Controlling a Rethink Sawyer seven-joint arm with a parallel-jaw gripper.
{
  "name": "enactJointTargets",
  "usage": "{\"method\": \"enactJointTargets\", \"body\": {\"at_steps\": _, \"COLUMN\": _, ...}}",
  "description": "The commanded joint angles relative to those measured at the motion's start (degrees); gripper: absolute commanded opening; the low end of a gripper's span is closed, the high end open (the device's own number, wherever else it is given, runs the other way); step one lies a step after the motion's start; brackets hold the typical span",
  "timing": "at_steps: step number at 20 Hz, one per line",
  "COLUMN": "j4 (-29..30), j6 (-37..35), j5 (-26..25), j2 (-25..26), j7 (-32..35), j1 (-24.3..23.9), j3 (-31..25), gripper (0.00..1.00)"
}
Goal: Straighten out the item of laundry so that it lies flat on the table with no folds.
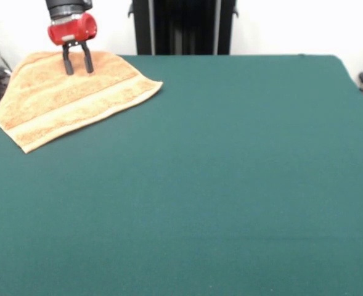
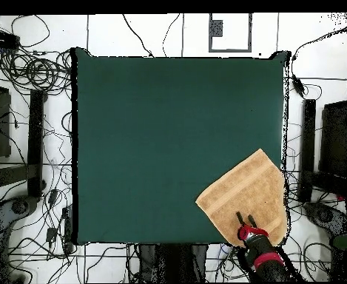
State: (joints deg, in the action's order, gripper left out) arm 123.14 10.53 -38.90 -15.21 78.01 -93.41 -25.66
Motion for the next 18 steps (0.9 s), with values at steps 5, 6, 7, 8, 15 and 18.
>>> {"method": "enactJointTargets", "body": {"at_steps": 5, "j4": -21.1, "j6": -18.2, "j5": 3.9, "j2": 16.6, "j7": 0.6, "j1": 6.8, "j3": 0.1, "gripper": 1.00}}
{"method": "enactJointTargets", "body": {"at_steps": 6, "j4": -20.9, "j6": -18.1, "j5": 4.3, "j2": 16.2, "j7": 1.1, "j1": 7.5, "j3": 0.5, "gripper": 1.00}}
{"method": "enactJointTargets", "body": {"at_steps": 7, "j4": -20.9, "j6": -18.1, "j5": 4.4, "j2": 16.0, "j7": 1.2, "j1": 7.7, "j3": 0.6, "gripper": 1.00}}
{"method": "enactJointTargets", "body": {"at_steps": 8, "j4": -20.8, "j6": -18.2, "j5": 4.6, "j2": 16.1, "j7": 1.3, "j1": 7.9, "j3": 0.5, "gripper": 1.00}}
{"method": "enactJointTargets", "body": {"at_steps": 15, "j4": -19.4, "j6": -16.8, "j5": 4.9, "j2": 15.2, "j7": 2.9, "j1": 8.7, "j3": 1.7, "gripper": 1.00}}
{"method": "enactJointTargets", "body": {"at_steps": 18, "j4": -17.1, "j6": -14.6, "j5": 5.3, "j2": 14.4, "j7": 5.1, "j1": 9.1, "j3": 2.4, "gripper": 1.00}}
